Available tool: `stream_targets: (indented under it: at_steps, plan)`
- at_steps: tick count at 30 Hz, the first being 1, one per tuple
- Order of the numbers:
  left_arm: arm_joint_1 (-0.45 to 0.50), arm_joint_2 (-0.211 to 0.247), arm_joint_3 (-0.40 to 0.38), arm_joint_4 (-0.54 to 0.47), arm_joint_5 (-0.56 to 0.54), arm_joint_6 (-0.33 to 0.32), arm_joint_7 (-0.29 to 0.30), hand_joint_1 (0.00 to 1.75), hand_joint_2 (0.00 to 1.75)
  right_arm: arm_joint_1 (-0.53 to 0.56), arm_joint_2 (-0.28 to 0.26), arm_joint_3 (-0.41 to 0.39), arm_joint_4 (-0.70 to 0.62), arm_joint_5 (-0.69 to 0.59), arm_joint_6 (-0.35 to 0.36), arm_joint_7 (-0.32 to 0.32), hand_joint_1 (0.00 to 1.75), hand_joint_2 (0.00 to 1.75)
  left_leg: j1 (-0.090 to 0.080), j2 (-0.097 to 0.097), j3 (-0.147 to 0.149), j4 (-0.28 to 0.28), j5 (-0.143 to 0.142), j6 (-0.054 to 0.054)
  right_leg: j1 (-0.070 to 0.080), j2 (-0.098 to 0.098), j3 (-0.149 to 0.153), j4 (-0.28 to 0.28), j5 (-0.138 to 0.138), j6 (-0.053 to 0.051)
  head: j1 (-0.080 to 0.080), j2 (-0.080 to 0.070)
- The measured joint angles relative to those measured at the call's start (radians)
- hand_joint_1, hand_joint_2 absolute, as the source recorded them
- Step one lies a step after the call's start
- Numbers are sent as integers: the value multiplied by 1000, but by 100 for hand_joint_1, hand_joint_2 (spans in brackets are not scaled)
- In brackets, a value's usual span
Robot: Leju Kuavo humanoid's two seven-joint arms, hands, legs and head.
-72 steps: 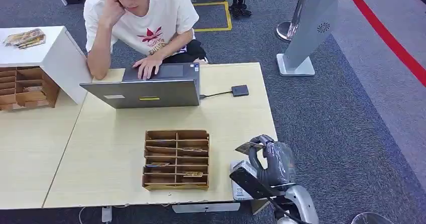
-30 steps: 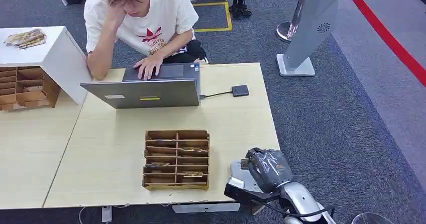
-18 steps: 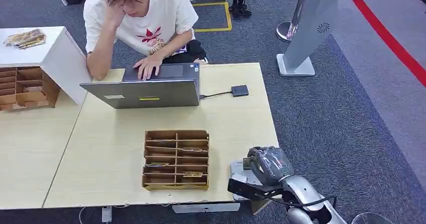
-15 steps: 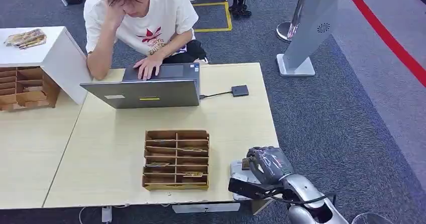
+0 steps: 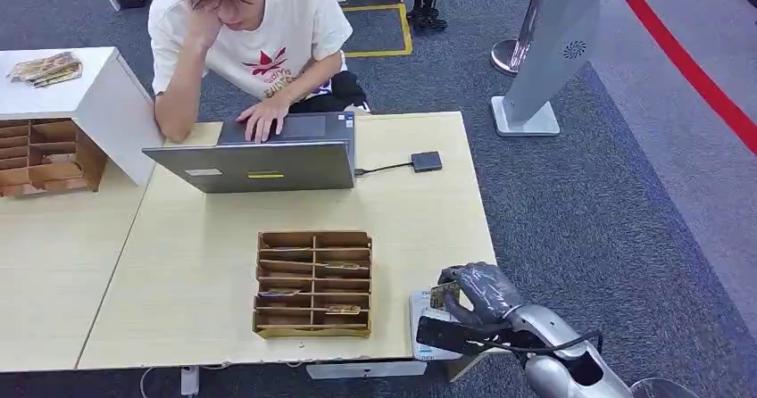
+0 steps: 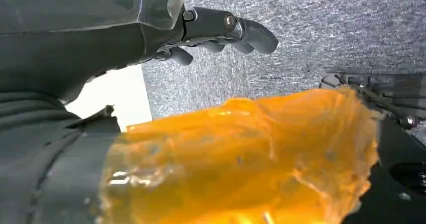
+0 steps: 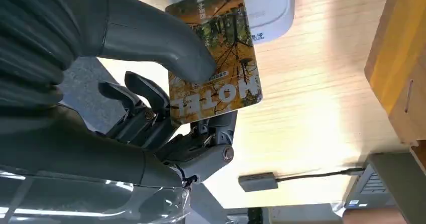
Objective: Pass the card to the sensor for recognition and then transmit it.
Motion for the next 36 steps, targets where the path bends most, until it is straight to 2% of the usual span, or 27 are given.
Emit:
stream_targets:
  at_steps: [18, 23, 36]
  plan:
    - [0, 0, 0, 0, -2, 0, 0, 0, 0, -18, -9, 16, 5, -19, 6, -6, 175, 175, 0, 0, 0, 0, 0, 0, 0, 0, 0, 0, 0, 0, 0, 0]
    - [0, 0, 0, 0, -2, 0, -1, 0, 0, -22, -18, 17, -9, -84, 26, -43, 175, 175, 0, 0, 0, 0, 0, 0, 0, 0, 0, 0, 0, 0, 0, 0]
    - [0, 2, 0, 0, -5, -3, -1, 0, 0, -24, -37, 17, -27, -133, 51, -70, 175, 175, 0, 0, 0, 0, 0, 0, 0, 0, 0, 0, 0, 0, 0, 0]
